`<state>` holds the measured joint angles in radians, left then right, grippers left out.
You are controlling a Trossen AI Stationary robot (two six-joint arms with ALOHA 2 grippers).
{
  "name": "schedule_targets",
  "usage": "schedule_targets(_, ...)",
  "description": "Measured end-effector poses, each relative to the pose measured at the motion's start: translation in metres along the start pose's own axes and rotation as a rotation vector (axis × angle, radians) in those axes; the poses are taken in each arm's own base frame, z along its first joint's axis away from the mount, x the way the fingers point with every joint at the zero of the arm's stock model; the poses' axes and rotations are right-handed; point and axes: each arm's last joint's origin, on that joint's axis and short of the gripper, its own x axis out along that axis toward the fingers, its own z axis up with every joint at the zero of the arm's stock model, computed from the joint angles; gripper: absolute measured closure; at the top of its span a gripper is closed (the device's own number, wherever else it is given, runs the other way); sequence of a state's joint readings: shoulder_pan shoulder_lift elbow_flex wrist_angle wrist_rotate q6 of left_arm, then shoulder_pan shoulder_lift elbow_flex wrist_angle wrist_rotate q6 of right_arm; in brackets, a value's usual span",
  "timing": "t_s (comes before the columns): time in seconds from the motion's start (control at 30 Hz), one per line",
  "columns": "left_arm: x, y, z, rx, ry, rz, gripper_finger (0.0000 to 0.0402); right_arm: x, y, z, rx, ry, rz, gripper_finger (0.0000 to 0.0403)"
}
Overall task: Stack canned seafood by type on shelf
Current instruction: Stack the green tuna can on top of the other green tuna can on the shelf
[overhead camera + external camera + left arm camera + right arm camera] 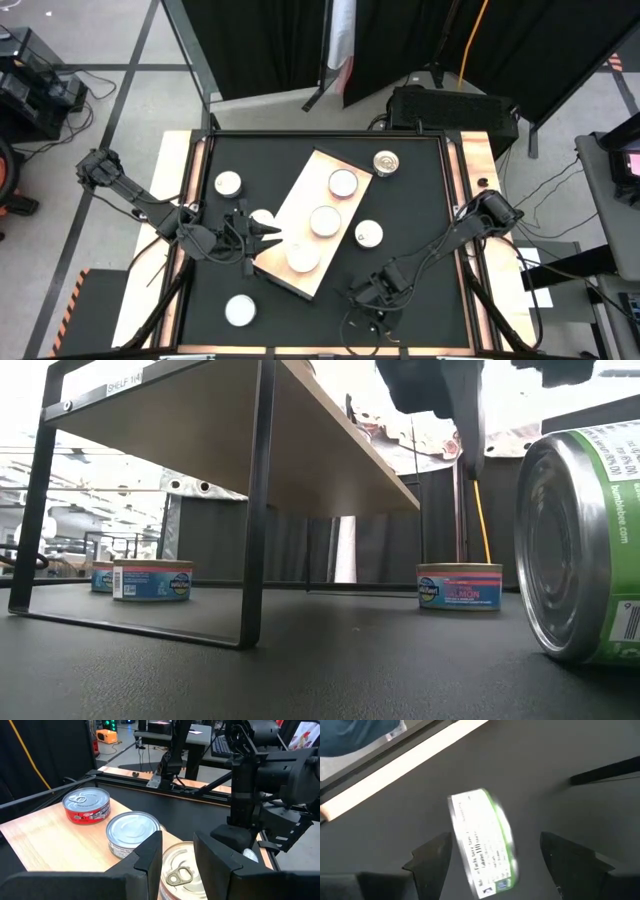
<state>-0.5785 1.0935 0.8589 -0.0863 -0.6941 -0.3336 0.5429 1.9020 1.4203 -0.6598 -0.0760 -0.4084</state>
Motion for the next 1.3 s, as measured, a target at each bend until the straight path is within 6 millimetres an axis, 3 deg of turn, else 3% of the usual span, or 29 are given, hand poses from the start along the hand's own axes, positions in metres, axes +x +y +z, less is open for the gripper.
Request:
schedule_targets(0.3, 0.000, 0.000, 0.000, 0.002, 0.001, 0.000, 0.0288, 0.003, -0.002, -0.001, 0.020, 0.001, 0.007, 0.0115)
schedule_targets(0.83, 0.000, 0.000, 0.000, 0.008, 0.001, 0.000, 0.0288, 0.003, 0.000, 0.000, 0.106, -0.010, 0.030, 0.0255)
schedule_targets(1.1, 0.000, 0.000, 0.000, 0.009, 0.001, 0.000, 0.0288, 0.000, 0.004, 0.004, 0.218, -0.007, 0.040, 0.0256)
schedule_targets(1.3, 0.000, 0.000, 0.000, 0.009, 0.001, 0.000, 0.0288, -0.024, 0.004, 0.027, 0.346, -0.063, 0.085, 0.0259)
